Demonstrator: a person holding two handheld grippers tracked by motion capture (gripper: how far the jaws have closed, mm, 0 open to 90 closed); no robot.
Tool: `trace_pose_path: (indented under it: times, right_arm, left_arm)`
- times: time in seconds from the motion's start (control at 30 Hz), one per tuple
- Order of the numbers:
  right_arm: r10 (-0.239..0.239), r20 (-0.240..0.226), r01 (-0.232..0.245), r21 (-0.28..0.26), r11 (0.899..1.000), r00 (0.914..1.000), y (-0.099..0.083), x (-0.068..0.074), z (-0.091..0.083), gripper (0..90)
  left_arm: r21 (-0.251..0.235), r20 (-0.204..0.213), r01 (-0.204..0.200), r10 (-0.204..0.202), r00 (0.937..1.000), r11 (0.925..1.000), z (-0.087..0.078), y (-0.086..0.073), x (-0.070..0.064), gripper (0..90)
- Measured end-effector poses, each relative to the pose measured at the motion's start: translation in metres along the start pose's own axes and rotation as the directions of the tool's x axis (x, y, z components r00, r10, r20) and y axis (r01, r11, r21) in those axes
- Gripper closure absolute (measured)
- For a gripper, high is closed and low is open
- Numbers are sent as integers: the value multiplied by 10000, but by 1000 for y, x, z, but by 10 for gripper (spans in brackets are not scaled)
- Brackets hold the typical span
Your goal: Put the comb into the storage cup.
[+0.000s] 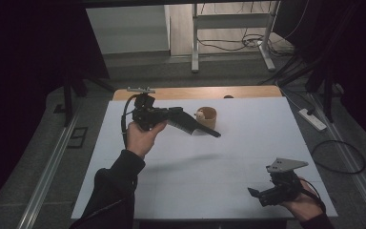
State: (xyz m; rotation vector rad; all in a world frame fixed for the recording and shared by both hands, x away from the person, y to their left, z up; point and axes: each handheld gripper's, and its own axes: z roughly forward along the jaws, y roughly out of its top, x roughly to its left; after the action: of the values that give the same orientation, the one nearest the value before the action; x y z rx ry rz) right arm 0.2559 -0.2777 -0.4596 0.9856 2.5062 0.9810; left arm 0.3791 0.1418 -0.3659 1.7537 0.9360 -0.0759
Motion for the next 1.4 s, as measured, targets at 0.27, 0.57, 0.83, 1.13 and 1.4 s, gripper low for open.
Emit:
trace_pose_path:
  times: [0.27, 0.57, 0.83, 1.13, 1.4]
  right_arm:
    - [326, 105, -327, 48, 9995, 9994, -7, -4, -7, 0]
    - [623, 323, -625, 50, 9980, 9975, -16, -8, -15, 0]
    - [1025, 530, -1029, 52, 9947, 9933, -24, -11, -23, 0]
    - [1338, 769, -1352, 127, 9907, 9880, -32, -13, -30, 0]
    - [1541, 1083, -1581, 289, 9870, 9821, -41, -16, -37, 0]
  left_arm:
    - [-120, -224, 48, -51, 9997, 9999, 0, 11, 5, 836]
    - [-176, -415, 139, -147, 9990, 9997, 1, 21, 10, 836]
    - [-252, -631, 245, -260, 9977, 9994, 1, 30, 15, 836]
    - [-324, -903, 255, -283, 9955, 9991, 6, 40, 19, 836]
    - [-310, -1202, 260, -296, 9923, 9992, 12, 50, 23, 836]
